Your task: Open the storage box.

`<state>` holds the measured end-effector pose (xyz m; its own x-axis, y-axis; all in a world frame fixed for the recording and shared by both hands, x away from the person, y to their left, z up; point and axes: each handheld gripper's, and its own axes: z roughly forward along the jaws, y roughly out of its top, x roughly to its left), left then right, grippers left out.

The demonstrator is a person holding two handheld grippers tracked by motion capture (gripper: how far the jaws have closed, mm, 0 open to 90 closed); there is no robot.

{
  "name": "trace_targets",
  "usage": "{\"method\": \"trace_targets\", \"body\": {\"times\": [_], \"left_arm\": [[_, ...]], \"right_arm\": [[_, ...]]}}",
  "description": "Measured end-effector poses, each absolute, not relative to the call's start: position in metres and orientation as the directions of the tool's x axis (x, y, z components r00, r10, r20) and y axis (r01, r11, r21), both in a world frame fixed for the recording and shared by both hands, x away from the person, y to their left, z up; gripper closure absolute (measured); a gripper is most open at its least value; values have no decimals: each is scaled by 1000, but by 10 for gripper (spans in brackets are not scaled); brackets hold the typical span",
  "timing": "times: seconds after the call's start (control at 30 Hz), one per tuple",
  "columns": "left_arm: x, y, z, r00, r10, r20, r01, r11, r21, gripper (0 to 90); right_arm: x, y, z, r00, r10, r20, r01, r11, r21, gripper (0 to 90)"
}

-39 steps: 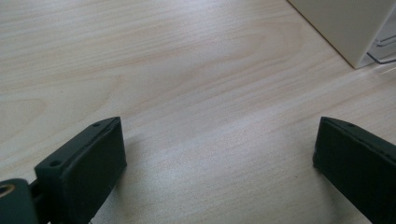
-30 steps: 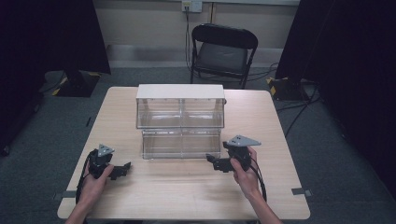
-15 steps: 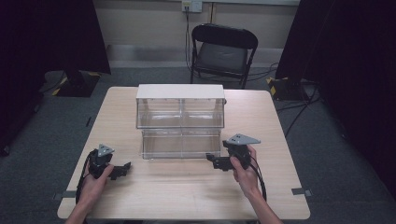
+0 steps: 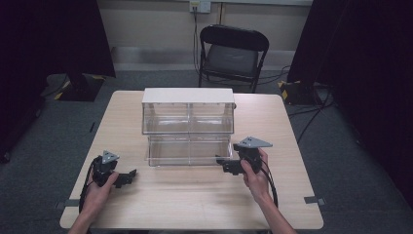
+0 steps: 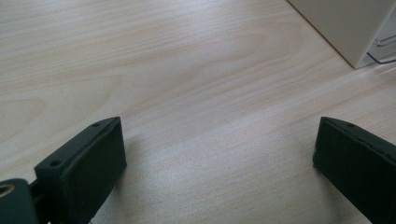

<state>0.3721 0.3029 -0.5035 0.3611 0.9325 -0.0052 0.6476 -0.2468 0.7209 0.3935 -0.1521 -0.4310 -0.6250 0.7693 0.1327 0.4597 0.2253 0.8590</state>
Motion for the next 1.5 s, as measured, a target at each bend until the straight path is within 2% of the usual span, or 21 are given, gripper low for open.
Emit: {"method": "trace_targets", "body": {"times": [1.5], "left_arm": [[372, 303, -503, 362, 932, -6, 648, -247, 720, 19]], "right_arm": [[400, -148, -420, -615, 776, 141, 421, 172, 891, 145]]}}
